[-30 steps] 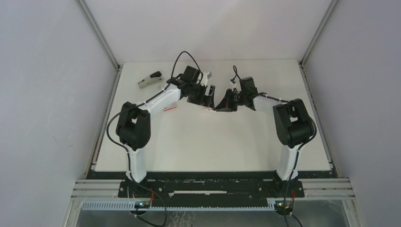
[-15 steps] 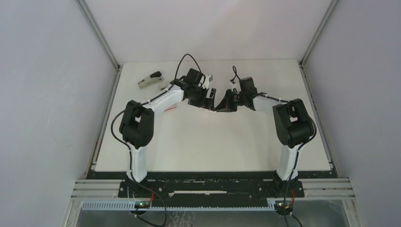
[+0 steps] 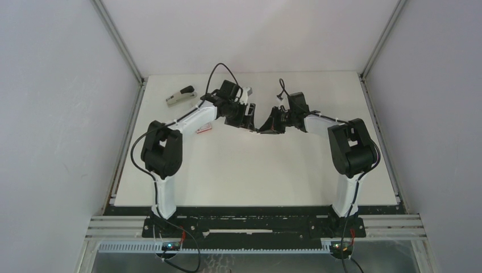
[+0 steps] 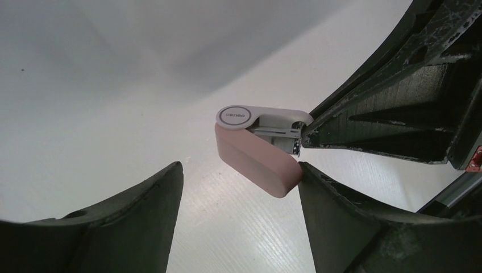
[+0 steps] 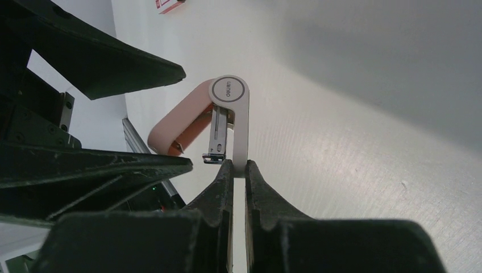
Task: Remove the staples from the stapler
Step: Unload the staple at the center of the board.
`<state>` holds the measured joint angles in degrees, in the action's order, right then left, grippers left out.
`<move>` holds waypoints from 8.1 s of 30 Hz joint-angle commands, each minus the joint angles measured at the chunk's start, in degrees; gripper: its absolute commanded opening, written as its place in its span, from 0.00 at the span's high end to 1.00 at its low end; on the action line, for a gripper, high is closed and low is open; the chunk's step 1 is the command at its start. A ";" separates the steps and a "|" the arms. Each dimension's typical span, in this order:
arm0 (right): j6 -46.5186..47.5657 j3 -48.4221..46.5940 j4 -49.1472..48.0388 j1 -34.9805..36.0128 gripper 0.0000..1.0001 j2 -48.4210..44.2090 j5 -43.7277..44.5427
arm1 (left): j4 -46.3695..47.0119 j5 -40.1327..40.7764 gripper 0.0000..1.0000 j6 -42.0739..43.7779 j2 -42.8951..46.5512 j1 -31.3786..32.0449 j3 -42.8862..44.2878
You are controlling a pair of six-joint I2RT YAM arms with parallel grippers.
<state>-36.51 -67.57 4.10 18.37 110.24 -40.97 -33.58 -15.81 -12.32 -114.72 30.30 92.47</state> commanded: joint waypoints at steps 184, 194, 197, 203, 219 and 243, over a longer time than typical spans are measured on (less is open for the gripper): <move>98.71 40.30 -80.67 28.12 1.00 -13.20 44.45 | 12.88 -15.30 0.00 23.31 28.37 -16.64 -25.86; 95.32 43.88 -79.48 28.68 1.00 -16.39 35.87 | 7.64 -24.16 0.00 28.78 26.01 -15.81 -20.83; 98.04 45.20 -81.23 28.19 1.00 -16.13 33.44 | 2.41 -28.57 0.00 33.70 24.14 -14.54 -17.05; 98.50 46.07 -78.42 27.16 1.00 -17.83 30.32 | -11.70 -35.50 0.00 43.97 18.97 -11.51 -7.72; 101.15 46.95 -81.30 27.51 1.00 -17.75 29.59 | -24.03 -35.84 0.07 51.35 10.95 -4.72 -1.15; 100.37 45.12 -78.26 27.24 0.46 -18.28 33.76 | -17.29 -33.23 0.97 46.60 10.74 -4.19 -3.68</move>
<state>64.25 -20.43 -73.43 45.80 93.76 -10.74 -56.16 -49.67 37.34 -105.27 25.76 89.03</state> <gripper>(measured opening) 0.255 0.368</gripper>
